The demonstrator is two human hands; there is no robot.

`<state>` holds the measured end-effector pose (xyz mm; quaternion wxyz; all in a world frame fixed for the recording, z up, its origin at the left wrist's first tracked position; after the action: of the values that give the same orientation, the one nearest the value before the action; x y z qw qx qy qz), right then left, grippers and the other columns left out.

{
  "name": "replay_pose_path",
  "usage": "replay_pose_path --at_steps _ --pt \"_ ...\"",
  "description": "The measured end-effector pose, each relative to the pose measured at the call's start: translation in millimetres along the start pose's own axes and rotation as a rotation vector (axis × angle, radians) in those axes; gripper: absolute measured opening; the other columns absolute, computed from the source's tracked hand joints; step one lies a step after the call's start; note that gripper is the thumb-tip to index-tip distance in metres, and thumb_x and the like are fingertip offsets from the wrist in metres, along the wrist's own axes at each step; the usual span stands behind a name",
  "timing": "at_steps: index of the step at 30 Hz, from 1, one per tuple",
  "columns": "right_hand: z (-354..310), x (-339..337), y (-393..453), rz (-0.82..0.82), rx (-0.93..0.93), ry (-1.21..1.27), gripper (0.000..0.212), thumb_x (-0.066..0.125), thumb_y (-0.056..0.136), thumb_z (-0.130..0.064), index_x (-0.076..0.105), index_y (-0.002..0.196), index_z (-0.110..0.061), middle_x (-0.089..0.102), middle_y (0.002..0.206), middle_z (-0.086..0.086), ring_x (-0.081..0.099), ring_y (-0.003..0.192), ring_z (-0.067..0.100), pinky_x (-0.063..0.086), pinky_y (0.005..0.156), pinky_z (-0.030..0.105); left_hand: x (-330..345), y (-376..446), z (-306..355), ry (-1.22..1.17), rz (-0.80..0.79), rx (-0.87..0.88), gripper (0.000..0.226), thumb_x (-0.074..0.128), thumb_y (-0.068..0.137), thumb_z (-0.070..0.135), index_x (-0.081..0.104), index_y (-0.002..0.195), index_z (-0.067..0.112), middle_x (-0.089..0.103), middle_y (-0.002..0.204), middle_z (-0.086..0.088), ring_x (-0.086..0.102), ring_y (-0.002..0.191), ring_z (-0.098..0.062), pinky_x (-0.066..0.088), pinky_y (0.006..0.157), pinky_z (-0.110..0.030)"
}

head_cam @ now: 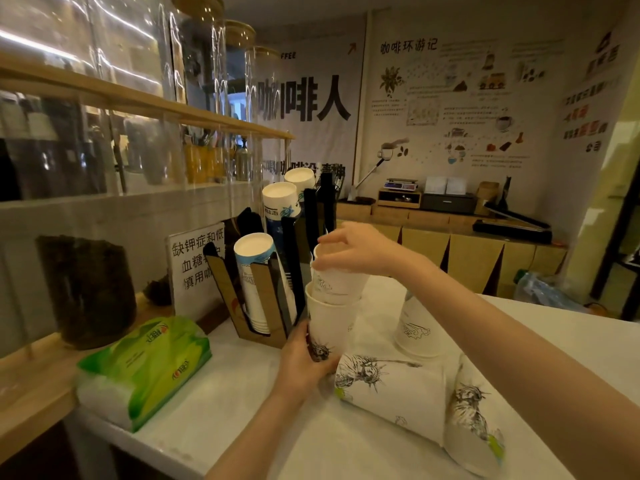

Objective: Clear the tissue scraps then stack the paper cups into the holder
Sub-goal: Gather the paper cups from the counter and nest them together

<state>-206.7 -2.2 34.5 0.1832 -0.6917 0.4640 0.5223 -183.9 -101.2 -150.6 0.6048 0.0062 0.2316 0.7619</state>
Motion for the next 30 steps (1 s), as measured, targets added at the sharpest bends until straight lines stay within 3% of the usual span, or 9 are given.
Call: replay_pose_path --at_steps 4,10,15,18,21,24,26,28,30 --pt "16 44 2 -0.153 0.034 -0.035 0.068 0.061 0.076 -0.055 0.047 0.134 -0.023 0.047 0.14 0.002 0.043 0.127 0.022 0.038 0.094 0.029 1 1 -3 -0.002 -0.009 -0.01 0.071 0.077 0.048 0.045 0.043 0.11 0.039 0.059 0.101 0.02 0.06 0.099 -0.006 0.052 0.085 -0.029" --pt "23 54 0 -0.12 0.042 0.053 0.069 0.057 0.076 -0.059 0.047 0.134 -0.022 0.05 0.139 0.001 0.046 0.127 0.021 0.04 0.102 0.035 -1 -1 -3 0.018 -0.014 -0.043 0.07 0.08 0.049 0.041 0.043 0.108 0.036 0.061 0.1 0.015 0.062 0.101 -0.014 0.053 0.086 -0.038" --pt "30 40 -19 -0.034 0.047 0.264 0.063 0.048 0.086 -0.052 0.038 0.14 -0.019 0.042 0.146 0.001 0.038 0.133 0.02 0.034 0.101 0.031 0 -4 4 0.034 -0.036 -0.076 0.077 0.08 0.062 0.026 0.04 0.128 0.023 0.058 0.116 0.005 0.057 0.11 -0.017 0.047 0.09 -0.03" --pt "46 25 -34 0.056 0.08 0.271 0.056 0.048 0.088 -0.047 0.043 0.135 -0.018 0.048 0.14 0.002 0.044 0.128 0.019 0.038 0.099 0.032 -2 -10 13 0.075 0.003 -0.03 0.087 0.072 0.066 0.037 0.026 0.139 0.025 0.044 0.14 -0.001 0.044 0.126 -0.018 0.04 0.106 -0.04" --pt "68 10 -57 0.146 0.143 0.252 0.05 0.049 0.088 -0.046 0.05 0.128 -0.016 0.056 0.13 0.003 0.051 0.114 0.014 0.043 0.089 0.028 -5 -24 31 0.134 0.057 0.039 0.083 0.064 0.08 0.023 0.013 0.145 0.019 0.025 0.15 -0.004 0.026 0.138 -0.018 0.021 0.111 -0.028" --pt "94 -3 -84 0.245 0.258 0.234 0.046 0.049 0.088 -0.044 0.053 0.123 -0.014 0.058 0.126 0.004 0.05 0.102 0.012 0.04 0.081 0.027 -10 -39 48 0.162 0.169 0.179 0.068 0.053 0.087 0.017 0.014 0.144 0.014 0.013 0.154 -0.005 0.015 0.139 -0.009 0.013 0.11 -0.022" --pt "115 -9 -103 0.298 0.38 0.187 0.044 0.05 0.087 -0.045 0.055 0.118 -0.014 0.06 0.122 0.007 0.052 0.097 0.016 0.045 0.079 0.032 -11 -48 59 0.223 0.231 0.329 0.059 0.046 0.088 0.022 0.022 0.141 0.012 0.016 0.15 0.0 0.012 0.135 -0.002 0.01 0.113 -0.017" --pt "133 -12 -122 0.322 0.514 0.047 0.048 0.05 0.085 -0.049 0.054 0.116 -0.014 0.061 0.118 0.008 0.054 0.093 0.02 0.047 0.076 0.036 -5 -59 73 0.348 0.252 0.531 0.053 0.043 0.084 0.027 0.034 0.133 0.008 0.029 0.144 -0.004 0.024 0.132 -0.011 0.014 0.111 -0.013" --pt "149 -14 -142 0.318 0.654 -0.096 0.063 0.049 0.08 -0.058 0.049 0.123 -0.011 0.059 0.123 0.01 0.055 0.1 0.024 0.047 0.079 0.038 9 -72 87 0.473 0.161 0.739 0.05 0.048 0.08 0.033 0.043 0.124 0.011 0.038 0.134 -0.007 0.037 0.123 -0.02 0.028 0.104 -0.024"
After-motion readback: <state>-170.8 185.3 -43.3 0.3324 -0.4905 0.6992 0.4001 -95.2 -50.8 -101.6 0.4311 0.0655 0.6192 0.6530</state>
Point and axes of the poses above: each hand's wrist, its own y-axis towards the middle knuckle, its own x-axis out of the palm, z = x × y, the point moved 5 cm from there along y, towards the middle knuckle
